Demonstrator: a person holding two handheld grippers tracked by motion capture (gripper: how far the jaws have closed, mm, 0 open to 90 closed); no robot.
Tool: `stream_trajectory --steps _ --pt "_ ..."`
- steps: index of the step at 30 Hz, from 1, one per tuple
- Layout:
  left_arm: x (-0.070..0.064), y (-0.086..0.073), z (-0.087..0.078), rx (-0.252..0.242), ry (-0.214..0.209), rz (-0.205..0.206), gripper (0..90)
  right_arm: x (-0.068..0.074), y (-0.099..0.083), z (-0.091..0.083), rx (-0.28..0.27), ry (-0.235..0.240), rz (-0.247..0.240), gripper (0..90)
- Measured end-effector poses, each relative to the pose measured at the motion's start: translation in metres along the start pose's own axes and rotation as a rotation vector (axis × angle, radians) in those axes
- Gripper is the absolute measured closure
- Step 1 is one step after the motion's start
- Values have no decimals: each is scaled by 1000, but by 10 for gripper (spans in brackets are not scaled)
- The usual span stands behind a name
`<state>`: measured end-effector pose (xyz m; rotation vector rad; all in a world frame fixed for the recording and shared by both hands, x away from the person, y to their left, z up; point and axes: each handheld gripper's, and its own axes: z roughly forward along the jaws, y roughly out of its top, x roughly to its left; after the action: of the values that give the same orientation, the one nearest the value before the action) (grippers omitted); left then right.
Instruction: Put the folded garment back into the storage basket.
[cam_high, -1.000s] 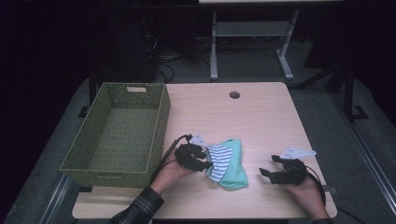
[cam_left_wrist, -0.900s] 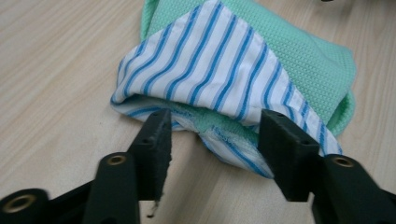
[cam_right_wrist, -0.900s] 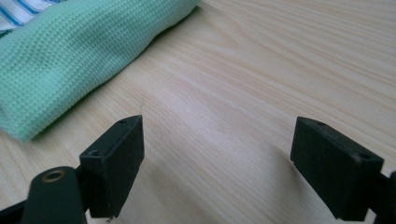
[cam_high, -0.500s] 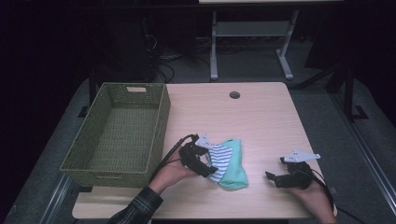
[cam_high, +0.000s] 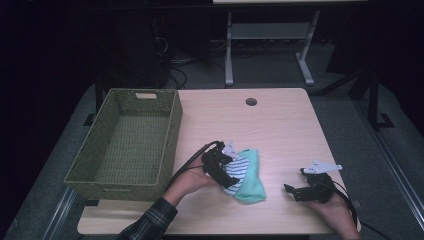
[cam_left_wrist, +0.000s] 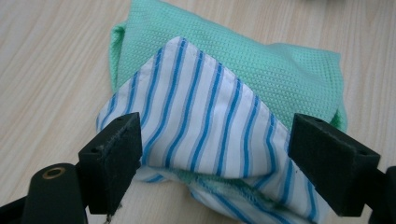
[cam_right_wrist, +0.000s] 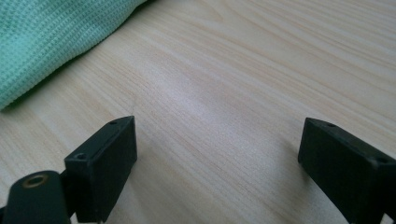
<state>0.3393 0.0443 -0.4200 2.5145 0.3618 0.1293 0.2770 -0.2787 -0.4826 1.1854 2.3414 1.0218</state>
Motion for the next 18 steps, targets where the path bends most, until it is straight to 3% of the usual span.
stream_trajectory --steps 4,12,18 --pt "-1 3 8 38 4 29 169 0 0 0 0 -1 1 112" --pt "4 -1 25 72 -48 24 169 0 0 0 0 -1 2 114" --pt "6 -4 31 93 -61 37 162 -1 0 0 -2 -1 2 115"
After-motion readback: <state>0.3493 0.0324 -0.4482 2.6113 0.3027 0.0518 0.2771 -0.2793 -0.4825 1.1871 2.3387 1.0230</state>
